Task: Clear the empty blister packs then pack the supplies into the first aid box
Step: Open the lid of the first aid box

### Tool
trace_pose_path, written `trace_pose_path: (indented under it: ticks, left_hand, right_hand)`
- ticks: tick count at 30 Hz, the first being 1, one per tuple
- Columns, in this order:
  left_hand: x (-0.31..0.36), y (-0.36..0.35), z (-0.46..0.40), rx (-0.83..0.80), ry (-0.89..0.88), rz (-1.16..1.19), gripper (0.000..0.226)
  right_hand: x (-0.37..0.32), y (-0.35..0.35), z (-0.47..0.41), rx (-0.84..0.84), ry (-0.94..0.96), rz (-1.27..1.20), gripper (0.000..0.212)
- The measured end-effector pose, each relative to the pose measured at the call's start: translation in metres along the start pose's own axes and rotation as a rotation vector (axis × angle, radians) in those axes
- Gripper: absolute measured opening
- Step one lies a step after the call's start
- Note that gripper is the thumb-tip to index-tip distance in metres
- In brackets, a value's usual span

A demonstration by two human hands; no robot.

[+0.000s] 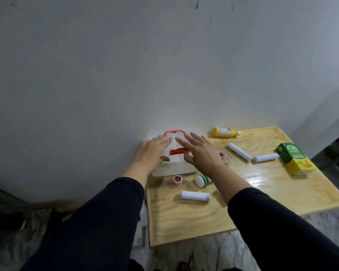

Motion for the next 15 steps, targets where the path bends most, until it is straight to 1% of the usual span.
trace_pose_path:
  ticks: [3,6,9,11,13,15]
  left_hand:
    - [0.002,0.004,0.000,-0.014,-0.014,-0.014,0.073]
    - [0.003,0.015,-0.004,0.006,-0.022,-0.002,0.067]
    - [0.001,0.029,-0.012,0.036,-0.009,0.001,0.063]
    - [0.002,0.037,-0.016,0.060,-0.006,-0.013,0.061]
    - [0.002,0.045,-0.021,0.086,-0.009,-0.035,0.058]
    - [0.001,0.051,-0.027,0.107,0.003,-0.027,0.056]
  right_hand:
    - [0.016,-0.003,0.007,-0.018,-0.117,0.004,0.065]
    - [0.038,-0.006,0.015,-0.028,-0.294,-0.049,0.077]
    - [0.062,-0.018,0.025,-0.040,-0.507,-0.154,0.078]
    - [0.071,-0.033,0.031,-0.120,-0.607,-0.189,0.077]
    - [0.069,-0.049,0.031,-0.220,-0.607,-0.209,0.076]
    - [0.057,-0.063,0.026,-0.287,-0.547,-0.246,0.073]
Point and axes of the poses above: each hand's wrist, its own z-axis away from the middle knuckle, its own y-axis out of the back of the hand, x = y × z, the point moved 8 cm from there along -z, towards the middle knuckle, and after that the axes turned 9 degrees about z, right-handed, at the moved point
